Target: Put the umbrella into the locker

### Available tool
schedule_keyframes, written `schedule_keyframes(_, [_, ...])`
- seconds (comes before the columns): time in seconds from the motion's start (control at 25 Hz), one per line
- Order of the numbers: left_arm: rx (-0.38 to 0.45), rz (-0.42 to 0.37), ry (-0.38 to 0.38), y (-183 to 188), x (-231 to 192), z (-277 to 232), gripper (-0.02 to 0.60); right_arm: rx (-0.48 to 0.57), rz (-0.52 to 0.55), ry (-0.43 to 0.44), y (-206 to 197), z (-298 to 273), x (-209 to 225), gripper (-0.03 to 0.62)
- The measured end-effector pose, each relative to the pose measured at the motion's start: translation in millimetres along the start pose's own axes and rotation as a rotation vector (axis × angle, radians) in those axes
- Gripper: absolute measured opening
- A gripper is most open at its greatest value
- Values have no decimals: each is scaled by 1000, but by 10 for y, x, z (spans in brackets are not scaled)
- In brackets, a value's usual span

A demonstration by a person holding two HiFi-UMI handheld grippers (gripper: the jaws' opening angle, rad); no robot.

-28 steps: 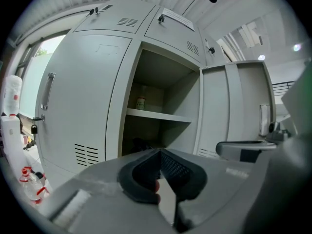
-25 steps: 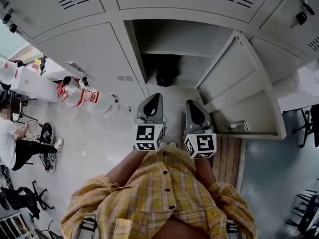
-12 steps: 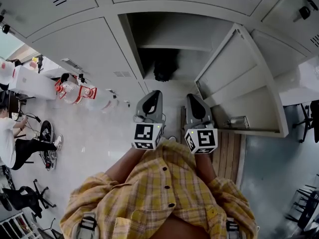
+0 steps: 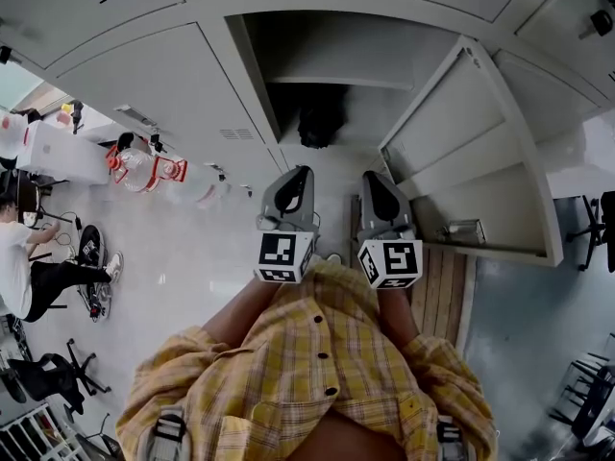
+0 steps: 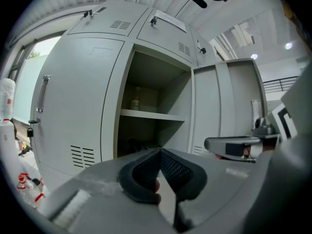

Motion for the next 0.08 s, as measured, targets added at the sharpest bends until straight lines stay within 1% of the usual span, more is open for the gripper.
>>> schedule_keyframes(0.08, [3, 1, -1, -7, -3, -8, -2, 0, 1, -2, -3, -10, 12, -2])
Point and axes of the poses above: the fingertips, and each gripper's own axes: z backward along the fingers, x to its right, y out of its top, the point moved 9 cm from there along z, backward along the fingers, and after that the axes turned 10 degrees about -z, right-handed, at the moved point
